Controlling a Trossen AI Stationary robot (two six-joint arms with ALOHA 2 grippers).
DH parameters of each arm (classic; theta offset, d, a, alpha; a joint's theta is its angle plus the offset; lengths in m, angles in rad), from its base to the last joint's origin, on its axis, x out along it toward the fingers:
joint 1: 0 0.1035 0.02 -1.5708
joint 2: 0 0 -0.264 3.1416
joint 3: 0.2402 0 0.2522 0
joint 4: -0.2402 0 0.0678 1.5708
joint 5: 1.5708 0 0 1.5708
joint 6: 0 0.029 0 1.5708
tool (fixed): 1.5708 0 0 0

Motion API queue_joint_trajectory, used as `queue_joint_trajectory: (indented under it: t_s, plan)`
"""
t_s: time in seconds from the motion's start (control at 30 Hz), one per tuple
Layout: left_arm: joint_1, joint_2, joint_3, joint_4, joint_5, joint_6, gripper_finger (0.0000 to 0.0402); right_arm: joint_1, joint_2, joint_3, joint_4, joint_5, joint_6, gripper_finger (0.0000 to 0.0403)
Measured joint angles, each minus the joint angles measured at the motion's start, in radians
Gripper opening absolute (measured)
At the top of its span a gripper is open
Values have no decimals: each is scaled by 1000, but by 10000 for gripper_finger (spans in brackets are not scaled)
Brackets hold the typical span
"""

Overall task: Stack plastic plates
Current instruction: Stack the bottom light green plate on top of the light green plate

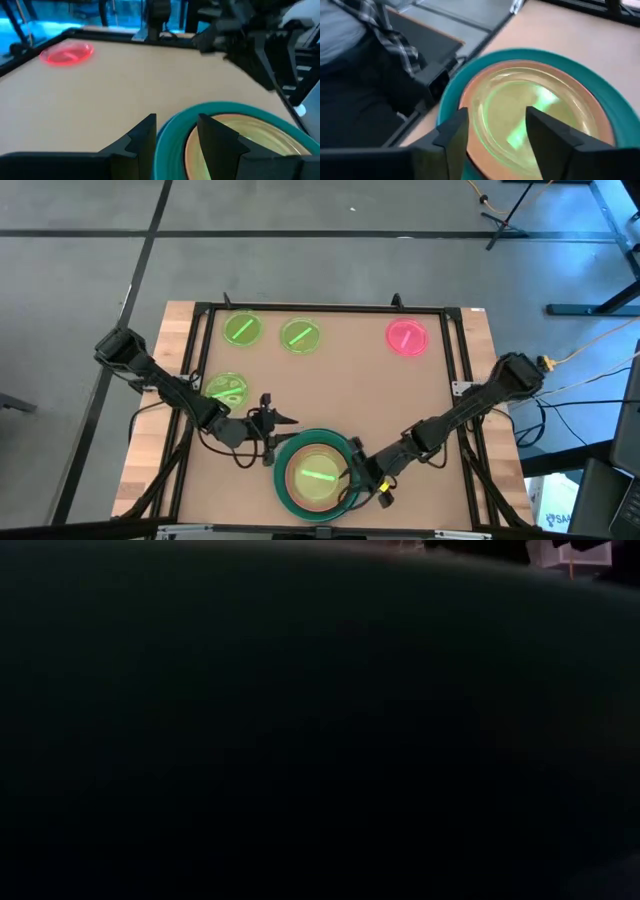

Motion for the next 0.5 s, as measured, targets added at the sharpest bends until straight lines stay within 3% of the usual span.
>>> queue_joint_trajectory:
  t_s: [0.1, 0.23, 0.4, 0.5]
  plan:
    - [-6, -70, 31, -233, 1, -105, 137, 0, -71, -17, -100, 54, 2, 203]
    - [-18, -151, 64, -590, 21, -353, 137, 0, -124, -70, -114, 112, 26, 206]
    - [-31, -170, 69, -990, 167, -714, 137, 0, -128, -152, -111, 255, 84, 206]
    - [-37, -142, 60, -1140, 211, -840, 137, 0, -128, -198, -115, 317, 154, 206]
